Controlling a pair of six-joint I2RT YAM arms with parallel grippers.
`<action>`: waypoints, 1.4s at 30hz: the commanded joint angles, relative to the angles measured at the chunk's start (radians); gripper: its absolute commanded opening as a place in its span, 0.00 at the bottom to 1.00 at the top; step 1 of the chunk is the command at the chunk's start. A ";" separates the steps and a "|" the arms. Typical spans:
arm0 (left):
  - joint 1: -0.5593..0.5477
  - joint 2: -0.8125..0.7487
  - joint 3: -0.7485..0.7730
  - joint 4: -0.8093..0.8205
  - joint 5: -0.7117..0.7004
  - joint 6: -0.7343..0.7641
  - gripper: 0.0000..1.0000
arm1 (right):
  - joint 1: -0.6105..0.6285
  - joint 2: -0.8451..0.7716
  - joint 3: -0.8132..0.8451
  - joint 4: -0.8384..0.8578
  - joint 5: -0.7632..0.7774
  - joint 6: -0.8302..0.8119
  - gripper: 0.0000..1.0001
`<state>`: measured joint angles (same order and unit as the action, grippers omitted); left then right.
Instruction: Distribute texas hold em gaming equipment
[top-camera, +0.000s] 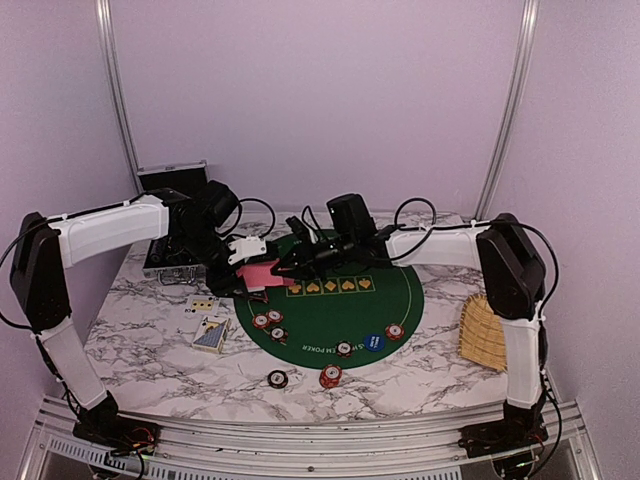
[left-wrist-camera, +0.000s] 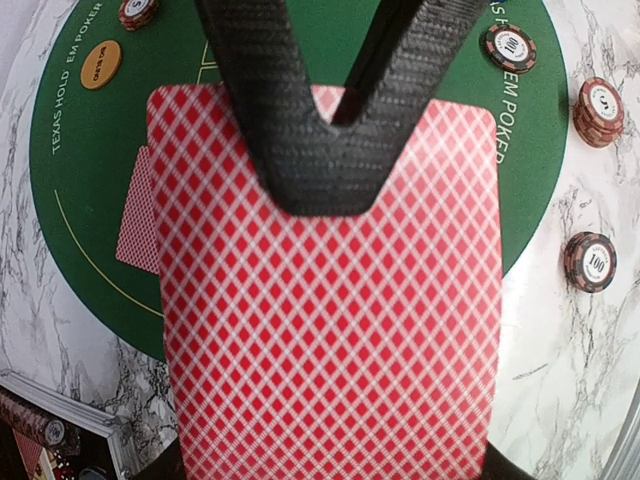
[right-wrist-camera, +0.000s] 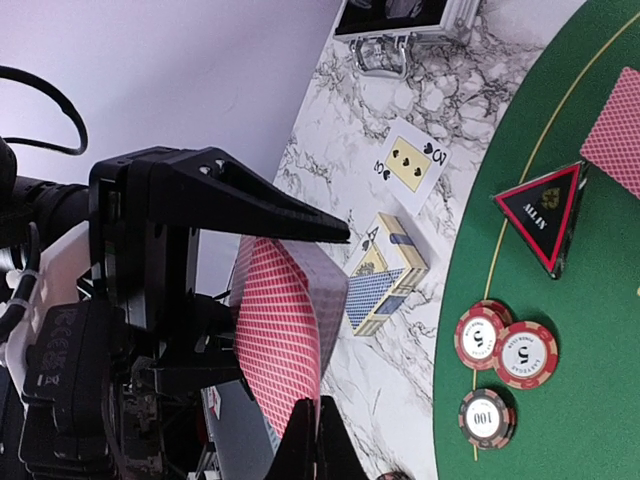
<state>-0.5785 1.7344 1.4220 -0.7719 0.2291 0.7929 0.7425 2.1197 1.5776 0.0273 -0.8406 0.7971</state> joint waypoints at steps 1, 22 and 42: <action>0.011 0.011 0.008 0.011 0.002 0.006 0.00 | -0.037 -0.049 -0.038 0.024 -0.012 0.038 0.00; 0.031 -0.009 -0.008 0.010 0.008 0.009 0.00 | -0.381 0.020 0.115 -0.165 0.095 -0.113 0.00; 0.031 -0.003 0.002 -0.010 0.024 -0.002 0.00 | -0.489 0.407 0.543 -0.339 0.212 -0.163 0.00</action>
<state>-0.5522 1.7355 1.4181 -0.7719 0.2268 0.7956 0.2558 2.4966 2.0384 -0.2848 -0.6514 0.6315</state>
